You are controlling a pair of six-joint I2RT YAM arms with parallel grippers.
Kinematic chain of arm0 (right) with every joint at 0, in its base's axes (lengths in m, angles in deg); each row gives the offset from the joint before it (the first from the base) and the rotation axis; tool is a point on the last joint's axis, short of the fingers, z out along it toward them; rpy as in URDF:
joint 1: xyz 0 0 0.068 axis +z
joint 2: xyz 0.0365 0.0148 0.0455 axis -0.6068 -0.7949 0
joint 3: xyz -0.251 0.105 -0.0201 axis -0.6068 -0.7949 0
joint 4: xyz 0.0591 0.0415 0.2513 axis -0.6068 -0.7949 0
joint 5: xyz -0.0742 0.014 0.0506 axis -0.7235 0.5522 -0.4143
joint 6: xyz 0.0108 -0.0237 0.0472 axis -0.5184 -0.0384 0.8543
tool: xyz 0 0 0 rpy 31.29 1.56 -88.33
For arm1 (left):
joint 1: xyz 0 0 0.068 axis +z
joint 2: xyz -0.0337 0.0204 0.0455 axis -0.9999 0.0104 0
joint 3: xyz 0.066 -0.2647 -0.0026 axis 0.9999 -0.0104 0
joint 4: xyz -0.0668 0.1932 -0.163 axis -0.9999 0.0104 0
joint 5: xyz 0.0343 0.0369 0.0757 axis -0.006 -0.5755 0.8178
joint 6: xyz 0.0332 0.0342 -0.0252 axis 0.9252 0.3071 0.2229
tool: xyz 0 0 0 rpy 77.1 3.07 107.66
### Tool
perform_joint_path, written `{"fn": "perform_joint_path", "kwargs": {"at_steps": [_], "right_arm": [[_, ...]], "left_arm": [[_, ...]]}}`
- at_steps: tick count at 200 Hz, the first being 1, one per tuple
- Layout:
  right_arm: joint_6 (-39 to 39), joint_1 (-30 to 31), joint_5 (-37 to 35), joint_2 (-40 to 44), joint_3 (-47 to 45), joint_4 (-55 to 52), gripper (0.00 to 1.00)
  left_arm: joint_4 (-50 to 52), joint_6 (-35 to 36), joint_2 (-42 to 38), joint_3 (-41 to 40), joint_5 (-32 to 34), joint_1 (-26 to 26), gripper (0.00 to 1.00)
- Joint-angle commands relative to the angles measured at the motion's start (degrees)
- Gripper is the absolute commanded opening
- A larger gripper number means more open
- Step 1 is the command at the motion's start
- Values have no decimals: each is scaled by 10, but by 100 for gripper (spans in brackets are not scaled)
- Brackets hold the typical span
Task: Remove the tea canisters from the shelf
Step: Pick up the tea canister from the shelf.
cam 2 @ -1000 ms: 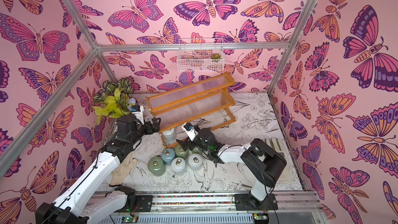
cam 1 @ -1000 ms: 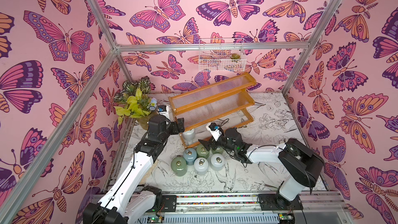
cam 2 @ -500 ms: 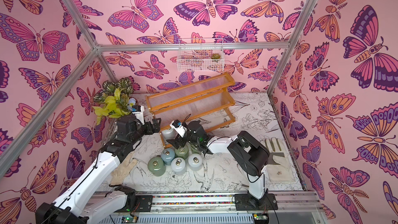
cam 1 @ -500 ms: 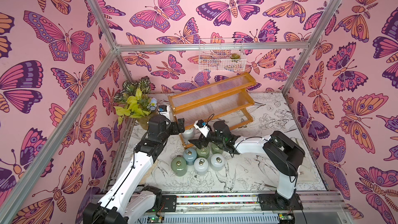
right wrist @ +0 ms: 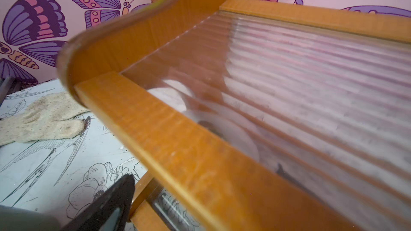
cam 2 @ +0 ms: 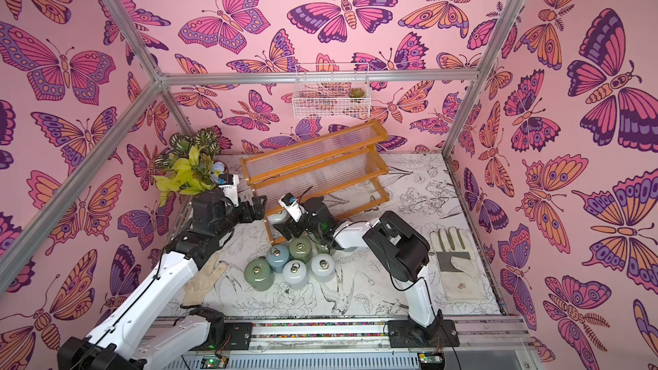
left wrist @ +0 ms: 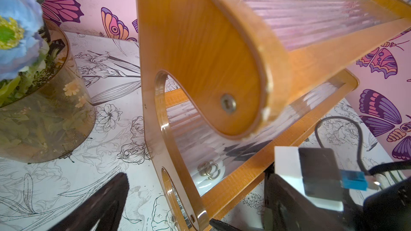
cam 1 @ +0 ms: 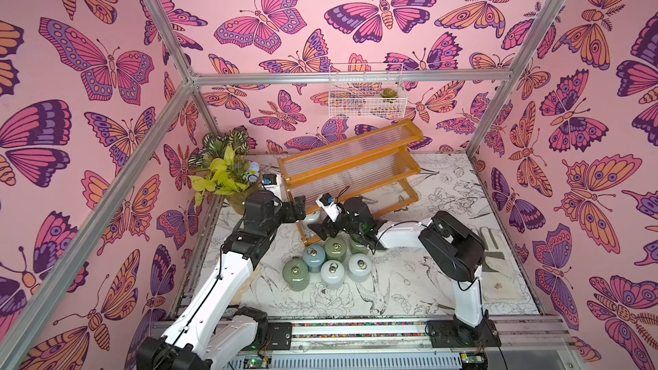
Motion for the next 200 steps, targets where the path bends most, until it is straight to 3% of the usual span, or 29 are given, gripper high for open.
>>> {"fn": "perform_joint_path", "kwargs": {"at_steps": [1,68,135,200], "right_arm": [[-6,4,-1,-13,33,6,99],[-6,4,-3,-60,91,-22,99],[37,8,-139,-73,92,24,99],[17,9,-82,-106,123,27,99]], "left_arm": [[8,3,-15,-15,-7,5,100],[8,-2,-33,-30,-9,6,100],[8,-8,-32,-31,-13,5,100],[20,-4,-37,-31,-11,5,100]]}}
